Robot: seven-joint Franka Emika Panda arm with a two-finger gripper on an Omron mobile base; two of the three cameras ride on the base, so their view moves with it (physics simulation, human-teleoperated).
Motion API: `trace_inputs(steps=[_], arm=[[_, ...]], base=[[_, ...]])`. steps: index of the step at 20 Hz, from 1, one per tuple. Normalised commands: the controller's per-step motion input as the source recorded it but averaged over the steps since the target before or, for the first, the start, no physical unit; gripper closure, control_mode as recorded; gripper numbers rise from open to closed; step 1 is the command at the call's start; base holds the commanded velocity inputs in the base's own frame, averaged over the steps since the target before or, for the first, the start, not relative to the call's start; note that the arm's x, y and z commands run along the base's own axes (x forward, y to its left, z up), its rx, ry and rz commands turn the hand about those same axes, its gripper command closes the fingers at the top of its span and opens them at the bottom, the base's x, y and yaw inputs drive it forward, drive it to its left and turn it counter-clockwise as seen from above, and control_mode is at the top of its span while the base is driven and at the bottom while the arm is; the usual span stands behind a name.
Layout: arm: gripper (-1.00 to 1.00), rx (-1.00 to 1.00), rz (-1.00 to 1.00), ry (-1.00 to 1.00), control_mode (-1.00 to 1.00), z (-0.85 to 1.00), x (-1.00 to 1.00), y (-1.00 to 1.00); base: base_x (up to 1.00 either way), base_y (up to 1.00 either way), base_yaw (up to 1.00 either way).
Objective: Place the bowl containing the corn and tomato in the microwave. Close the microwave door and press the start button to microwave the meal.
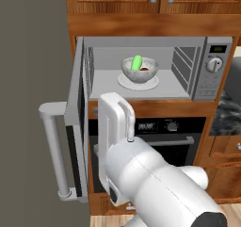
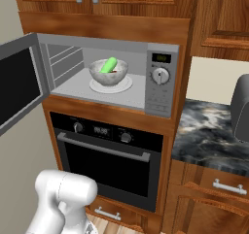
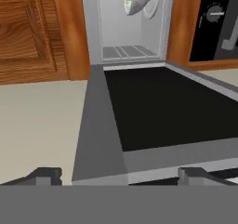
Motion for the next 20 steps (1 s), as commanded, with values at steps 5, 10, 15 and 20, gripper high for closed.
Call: trace_inputs(steps=[5, 10, 15, 20], arm=[[-1.0, 0.23, 0.0, 0.0, -1.0, -0.03, -0.2, 0.64], [-1.0, 0.02, 0.0, 0.0, -1.0, -0.01, -0.06, 0.57], [-1.0, -0.14, 0.0, 0.0, -1.0, -0.16, 0.11, 0.54], [-1.0, -0.11, -0.02, 0.0, -1.0, -0.15, 0.37, 0.26]], base=[[0.0, 0.0, 0.0], [0.0, 0.0, 0.0], [0.0, 0.0, 0.0], [0.0, 0.0, 0.0]])
